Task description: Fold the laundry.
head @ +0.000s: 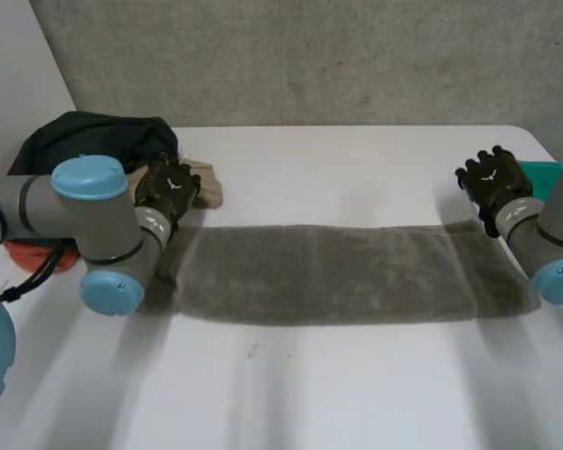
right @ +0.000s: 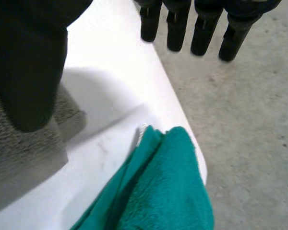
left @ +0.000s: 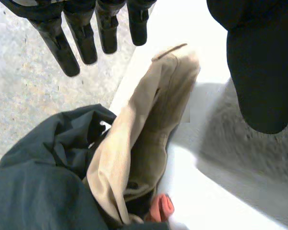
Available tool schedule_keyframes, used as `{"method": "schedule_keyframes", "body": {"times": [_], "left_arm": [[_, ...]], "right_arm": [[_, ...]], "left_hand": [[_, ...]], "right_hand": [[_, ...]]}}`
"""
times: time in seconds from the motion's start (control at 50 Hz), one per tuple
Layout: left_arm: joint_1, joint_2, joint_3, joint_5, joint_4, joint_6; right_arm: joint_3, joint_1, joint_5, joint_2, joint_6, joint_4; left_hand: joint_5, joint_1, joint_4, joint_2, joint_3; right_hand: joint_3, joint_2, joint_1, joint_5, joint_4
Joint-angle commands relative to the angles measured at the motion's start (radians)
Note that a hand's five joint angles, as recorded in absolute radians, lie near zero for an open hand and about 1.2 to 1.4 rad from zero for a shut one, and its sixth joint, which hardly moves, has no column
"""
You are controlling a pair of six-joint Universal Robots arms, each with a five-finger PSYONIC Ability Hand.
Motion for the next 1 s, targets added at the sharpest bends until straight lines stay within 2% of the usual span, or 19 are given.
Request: {"method": "schedule_keyframes", "body": {"times": [0.02, 0.1, 0.16, 0.28, 0.42, 0.56, 0.6, 0.64, 0.66, 0.68, 0.84, 1.0], "left_arm": [[-0.029, 0.033, -0.026, -0.003, 0.000, -0.015], [-0.032, 0.131, -0.097, 0.003, 0.000, -0.033], [-0.032, 0.197, -0.161, 0.006, 0.003, -0.059], [-0.034, 0.297, -0.265, 0.020, 0.003, -0.150], [-0.038, 0.346, -0.351, 0.075, 0.004, -0.242], [-0.049, 0.335, -0.359, 0.078, 0.006, -0.245], [-0.050, 0.334, -0.361, 0.078, 0.006, -0.245], [-0.050, 0.331, -0.361, 0.078, 0.006, -0.246], [-0.052, 0.331, -0.361, 0.078, 0.006, -0.246], [-0.052, 0.332, -0.361, 0.078, 0.006, -0.246], [-0.049, 0.352, -0.368, 0.077, 0.012, -0.246], [-0.040, 0.411, -0.407, 0.078, 0.014, -0.246]], "right_arm": [[0.072, -0.001, 0.051, -0.116, 0.101, -0.006], [0.156, -0.016, 0.027, -0.228, 0.120, 0.069], [0.218, -0.057, -0.031, -0.292, 0.123, 0.168], [0.331, -0.165, -0.150, -0.343, 0.141, 0.347], [0.495, -0.254, -0.253, -0.348, 0.134, 0.325], [0.566, -0.265, -0.260, -0.340, 0.128, 0.194], [0.568, -0.266, -0.260, -0.334, 0.129, 0.172], [0.566, -0.268, -0.260, -0.323, 0.131, 0.143], [0.563, -0.268, -0.251, -0.312, 0.131, 0.128], [0.560, -0.269, -0.250, -0.308, 0.131, 0.121], [0.580, -0.381, -0.204, -0.357, 0.128, -0.021], [0.514, -0.484, -0.204, -0.424, 0.077, 0.017]], "left_hand": [[-0.071, -0.018, -0.059, -0.063, -0.063], [-0.068, -0.015, -0.056, -0.060, -0.060], [-0.062, -0.009, -0.050, -0.054, -0.054], [-0.056, -0.003, -0.044, -0.048, -0.048], [-0.053, 0.000, -0.041, -0.045, -0.045], [-0.053, 0.000, -0.041, -0.045, -0.045], [-0.053, 0.000, -0.041, -0.045, -0.045], [-0.056, -0.003, -0.044, -0.048, -0.048], [-0.056, -0.003, -0.044, -0.048, -0.048], [-0.056, -0.003, -0.044, -0.048, -0.048], [-0.056, -0.003, -0.044, -0.048, -0.048], [-0.062, -0.009, -0.050, -0.054, -0.054]], "right_hand": [[-0.081, -0.075, -0.080, -0.083, -0.082], [-0.081, -0.075, -0.080, -0.083, -0.082], [-0.081, -0.075, -0.080, -0.083, -0.082], [0.179, 0.185, 0.180, 0.177, 0.177], [0.302, 0.308, 0.303, 0.300, 0.301], [0.343, 0.349, 0.344, 0.342, 0.342], [0.422, 0.428, 0.423, 0.420, 0.421], [0.703, 0.709, 0.704, 0.701, 0.702], [1.094, 1.100, 1.095, 1.092, 1.093], [1.140, 1.147, 1.141, 1.139, 1.139], [1.141, 1.147, 1.142, 1.139, 1.140], [1.141, 1.147, 1.142, 1.139, 1.140]]}}
